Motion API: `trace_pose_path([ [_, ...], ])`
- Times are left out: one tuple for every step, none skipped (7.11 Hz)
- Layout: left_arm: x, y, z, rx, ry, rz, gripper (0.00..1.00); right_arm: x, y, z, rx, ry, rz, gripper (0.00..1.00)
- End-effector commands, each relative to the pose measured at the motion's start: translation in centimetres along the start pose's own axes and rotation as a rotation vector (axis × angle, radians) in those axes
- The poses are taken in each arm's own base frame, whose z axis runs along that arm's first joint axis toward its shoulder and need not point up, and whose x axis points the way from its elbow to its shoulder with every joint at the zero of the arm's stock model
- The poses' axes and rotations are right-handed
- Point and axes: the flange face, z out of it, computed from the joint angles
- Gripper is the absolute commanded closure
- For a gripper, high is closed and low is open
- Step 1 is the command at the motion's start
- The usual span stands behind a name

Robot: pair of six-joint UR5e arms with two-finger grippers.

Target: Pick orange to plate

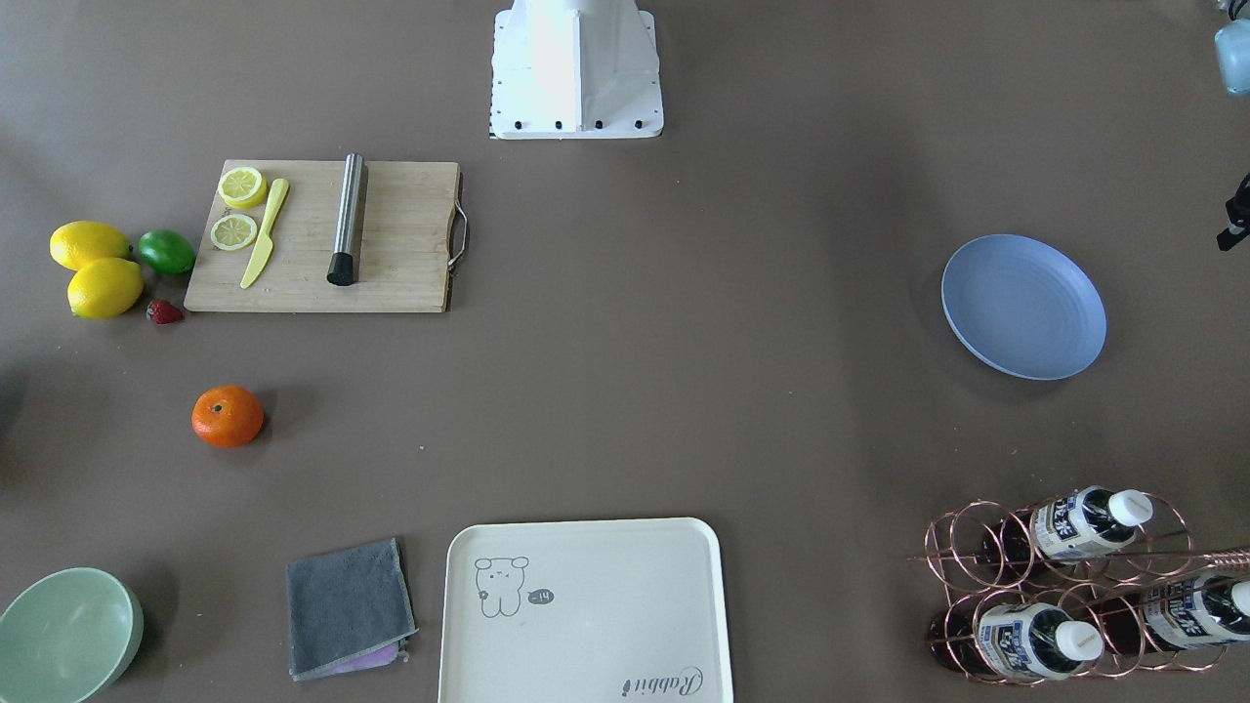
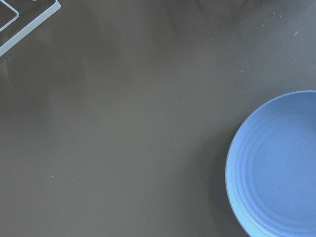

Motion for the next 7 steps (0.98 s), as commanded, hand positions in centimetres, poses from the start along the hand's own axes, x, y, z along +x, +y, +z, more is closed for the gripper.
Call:
trace_pose_path([
  [-0.1, 0.2, 0.1, -0.002, 0.002, -0.002, 0.02, -0.3, -0.1, 0.1, -0.003, -0.003, -0.006, 0.0],
  [-0.1, 0.2, 0.2, -0.004, 0.002, -0.001, 0.02, -0.4, -0.1, 0.3, -0.006, -0.004, -0.009, 0.0],
  [0.1, 0.1, 0.3, -0.007, 0.004, 0.002, 0.02, -0.5, -0.2, 0.3, -0.006, -0.006, -0.01, 0.0],
  [0.1, 0.1, 0.3, -0.007, 0.005, 0.002, 0.02, -0.6, -0.2, 0.4, -0.007, -0.006, -0.011, 0.0],
  [0.3, 0.1, 0.1, -0.002, 0.006, 0.004, 0.02, -0.5, 0.0, 0.5, -0.01, -0.006, -0.006, 0.0],
  [0.6, 0.0, 0.5, -0.011, 0.008, -0.014, 0.02, -0.4, 0.0, 0.5, -0.011, -0.008, -0.003, 0.0],
  [1.8, -0.5, 1.5, -0.013, 0.014, -0.016, 0.02, -0.6, -0.1, 0.8, -0.016, -0.008, -0.011, 0.0],
])
